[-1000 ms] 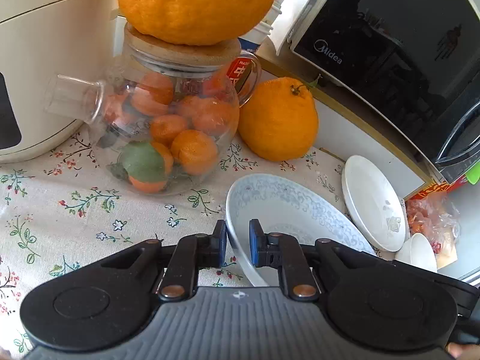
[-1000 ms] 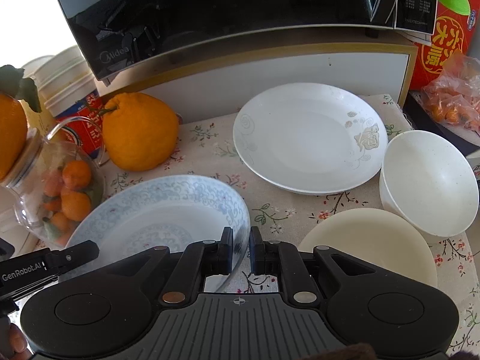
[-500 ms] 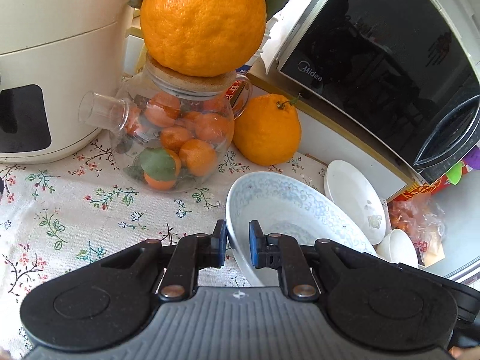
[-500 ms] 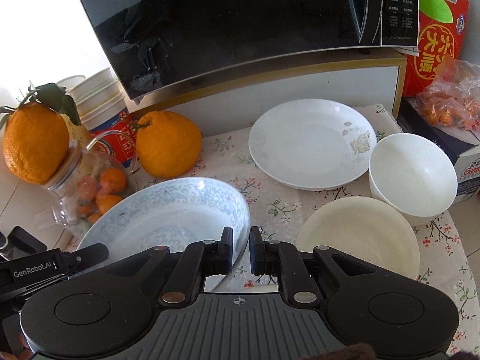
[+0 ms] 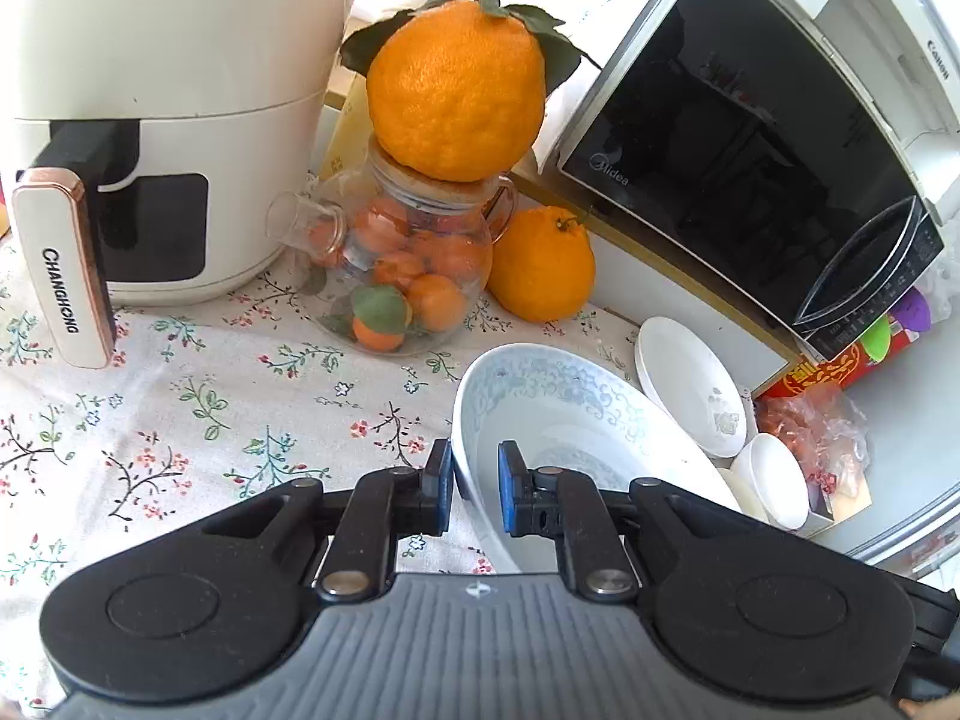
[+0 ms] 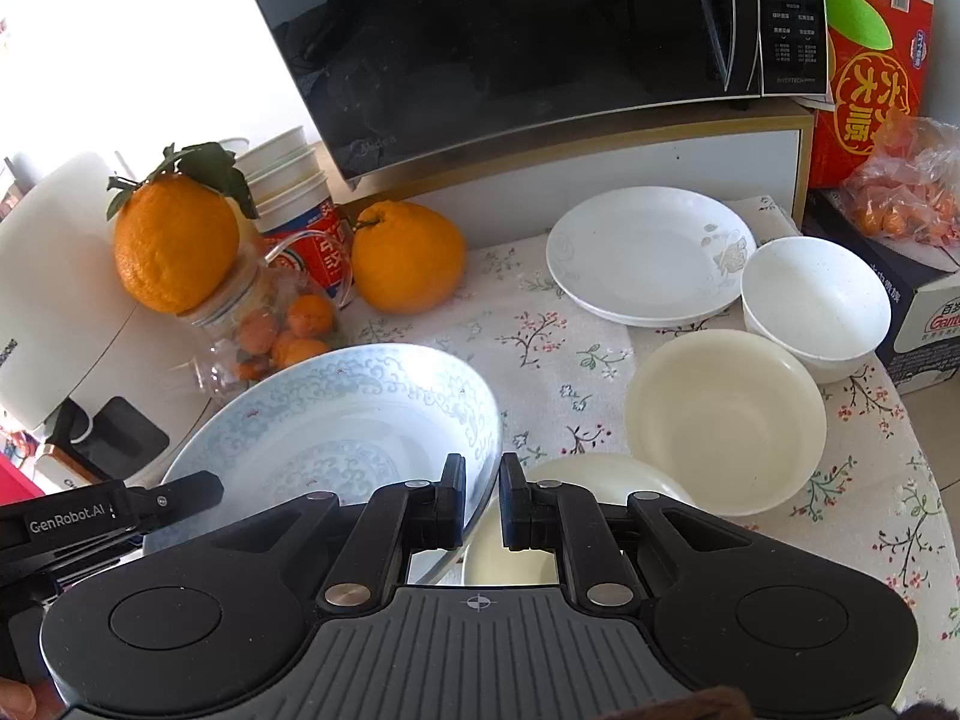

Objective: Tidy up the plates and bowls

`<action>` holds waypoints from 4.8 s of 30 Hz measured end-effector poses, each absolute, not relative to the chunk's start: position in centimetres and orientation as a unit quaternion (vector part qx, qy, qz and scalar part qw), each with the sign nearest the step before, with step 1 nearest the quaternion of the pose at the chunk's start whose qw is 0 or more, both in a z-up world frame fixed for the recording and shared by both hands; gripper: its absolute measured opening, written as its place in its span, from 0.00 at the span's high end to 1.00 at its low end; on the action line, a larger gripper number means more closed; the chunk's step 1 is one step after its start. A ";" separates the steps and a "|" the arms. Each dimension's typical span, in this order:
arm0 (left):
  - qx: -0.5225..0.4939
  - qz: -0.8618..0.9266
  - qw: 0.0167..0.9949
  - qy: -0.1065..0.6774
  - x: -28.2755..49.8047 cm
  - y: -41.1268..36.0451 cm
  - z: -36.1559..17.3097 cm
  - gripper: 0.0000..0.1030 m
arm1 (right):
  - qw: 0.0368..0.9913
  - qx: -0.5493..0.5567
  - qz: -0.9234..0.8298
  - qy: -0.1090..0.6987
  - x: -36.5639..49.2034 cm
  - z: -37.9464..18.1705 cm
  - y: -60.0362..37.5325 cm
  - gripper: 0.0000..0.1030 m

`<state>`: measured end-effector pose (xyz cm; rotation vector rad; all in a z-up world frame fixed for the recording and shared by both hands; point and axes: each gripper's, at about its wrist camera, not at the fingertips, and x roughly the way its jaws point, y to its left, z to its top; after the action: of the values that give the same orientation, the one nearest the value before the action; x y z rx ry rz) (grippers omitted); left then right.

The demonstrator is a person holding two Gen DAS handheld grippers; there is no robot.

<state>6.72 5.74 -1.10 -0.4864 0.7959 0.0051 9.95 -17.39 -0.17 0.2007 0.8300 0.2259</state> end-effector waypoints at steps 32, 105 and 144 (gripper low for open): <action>-0.227 0.050 0.884 0.405 -7.6 10.4 -4.1 0.87 | 0.873 0.041 0.179 0.452 -4.2 -4.0 -12.1 0.87; -0.064 0.111 0.893 0.430 -7.8 6.7 -5.8 0.79 | 0.882 0.000 0.148 0.447 -3.6 -4.0 -12.7 0.83; -0.123 0.008 0.895 0.429 11.2 -4.3 -1.7 0.34 | 0.902 0.224 0.058 0.364 9.7 2.0 -31.3 0.48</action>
<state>11.24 -4.27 -1.74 -0.2546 0.8889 0.0157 9.67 -31.26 2.00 0.4637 0.7517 0.1191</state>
